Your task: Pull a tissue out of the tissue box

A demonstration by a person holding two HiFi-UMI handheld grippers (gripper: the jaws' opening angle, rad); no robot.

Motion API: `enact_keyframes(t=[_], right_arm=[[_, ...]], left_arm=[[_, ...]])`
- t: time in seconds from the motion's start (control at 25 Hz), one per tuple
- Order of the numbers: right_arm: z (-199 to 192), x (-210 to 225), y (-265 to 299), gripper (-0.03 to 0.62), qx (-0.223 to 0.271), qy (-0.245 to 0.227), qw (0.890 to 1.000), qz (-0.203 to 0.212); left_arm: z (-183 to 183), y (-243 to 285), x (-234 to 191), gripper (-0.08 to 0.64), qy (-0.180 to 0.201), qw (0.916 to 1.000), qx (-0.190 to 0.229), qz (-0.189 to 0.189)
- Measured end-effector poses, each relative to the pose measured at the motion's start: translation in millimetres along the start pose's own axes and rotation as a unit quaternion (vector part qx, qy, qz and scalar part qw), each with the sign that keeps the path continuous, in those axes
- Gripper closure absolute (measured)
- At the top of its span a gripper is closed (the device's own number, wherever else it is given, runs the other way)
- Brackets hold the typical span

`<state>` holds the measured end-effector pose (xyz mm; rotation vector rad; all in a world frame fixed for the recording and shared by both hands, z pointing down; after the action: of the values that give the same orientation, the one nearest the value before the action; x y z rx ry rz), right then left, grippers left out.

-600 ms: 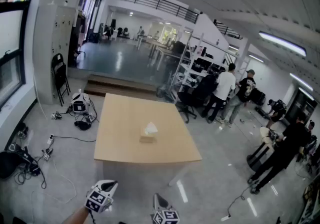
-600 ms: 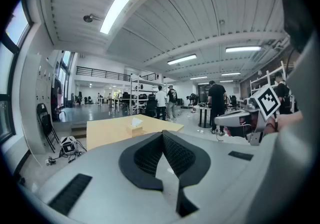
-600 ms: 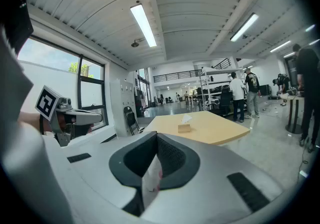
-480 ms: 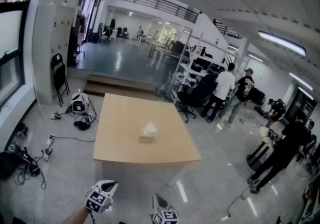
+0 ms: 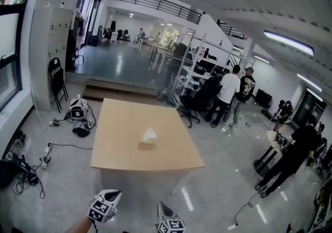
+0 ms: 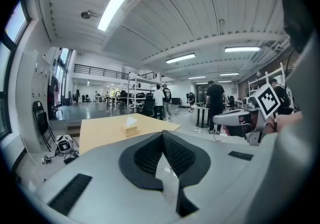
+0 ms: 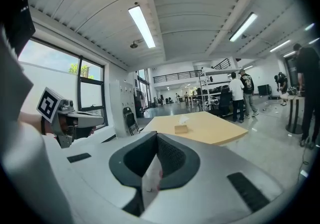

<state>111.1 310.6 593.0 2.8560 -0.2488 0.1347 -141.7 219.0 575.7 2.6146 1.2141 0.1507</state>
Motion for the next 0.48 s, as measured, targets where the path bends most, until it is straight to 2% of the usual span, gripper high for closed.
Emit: enact_keyframes(t=[0.48], right_arm=[[-7,29,-9,0.581,-0.011,-0.002,1.000,0.013]], left_arm=[[-2,21,34,0.552,0.000,1.0000,-0.006,0.001]])
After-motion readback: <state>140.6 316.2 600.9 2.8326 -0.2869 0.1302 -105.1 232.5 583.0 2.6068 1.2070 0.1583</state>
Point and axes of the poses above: the fingertips, and each gripper's own axes: y forward along the fingers, x to its right, z out of its top, the point moved 8 cm from there along -y, backward along the fingers, and after that the axes turned 2 degrees about -x, right-handed, at the moved point
